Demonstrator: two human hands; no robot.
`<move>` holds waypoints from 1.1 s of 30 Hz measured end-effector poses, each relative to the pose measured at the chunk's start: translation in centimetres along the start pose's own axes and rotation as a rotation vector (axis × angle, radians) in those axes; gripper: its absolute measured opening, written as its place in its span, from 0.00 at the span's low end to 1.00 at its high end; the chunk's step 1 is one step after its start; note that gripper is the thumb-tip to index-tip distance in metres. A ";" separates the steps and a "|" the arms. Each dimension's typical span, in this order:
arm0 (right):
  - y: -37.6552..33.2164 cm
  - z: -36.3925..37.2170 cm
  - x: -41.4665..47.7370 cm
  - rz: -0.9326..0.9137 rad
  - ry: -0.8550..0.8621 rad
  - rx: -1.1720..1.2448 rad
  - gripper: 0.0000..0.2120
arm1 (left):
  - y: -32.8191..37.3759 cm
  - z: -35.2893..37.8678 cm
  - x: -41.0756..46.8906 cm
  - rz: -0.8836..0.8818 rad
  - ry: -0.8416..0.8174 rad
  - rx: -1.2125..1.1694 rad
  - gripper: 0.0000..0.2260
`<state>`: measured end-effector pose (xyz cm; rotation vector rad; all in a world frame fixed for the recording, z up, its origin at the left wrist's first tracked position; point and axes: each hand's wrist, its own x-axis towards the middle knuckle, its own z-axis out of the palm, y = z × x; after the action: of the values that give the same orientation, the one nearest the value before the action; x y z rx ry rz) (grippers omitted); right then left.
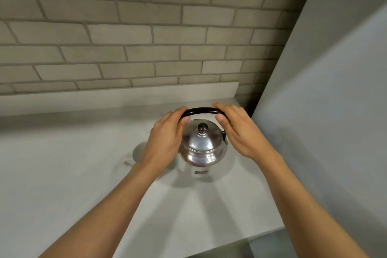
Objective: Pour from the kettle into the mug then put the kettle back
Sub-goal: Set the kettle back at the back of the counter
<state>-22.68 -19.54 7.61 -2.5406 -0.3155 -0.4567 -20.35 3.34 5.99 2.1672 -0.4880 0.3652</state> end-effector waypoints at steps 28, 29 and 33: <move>14.0 12.6 17.2 0.001 -0.187 0.049 0.24 | -14.4 8.8 15.3 -0.234 -0.036 -0.026 0.18; 14.2 13.0 17.4 0.009 -0.190 0.055 0.24 | -14.8 8.9 15.5 -0.226 -0.037 -0.018 0.18; 14.8 14.3 18.2 0.008 -0.184 0.083 0.23 | -16.3 9.3 16.3 -0.220 -0.040 -0.011 0.17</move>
<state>2.20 -21.69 -3.71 -2.5064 -0.3831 -0.2017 2.39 1.37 -3.84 2.1943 -0.2691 0.1983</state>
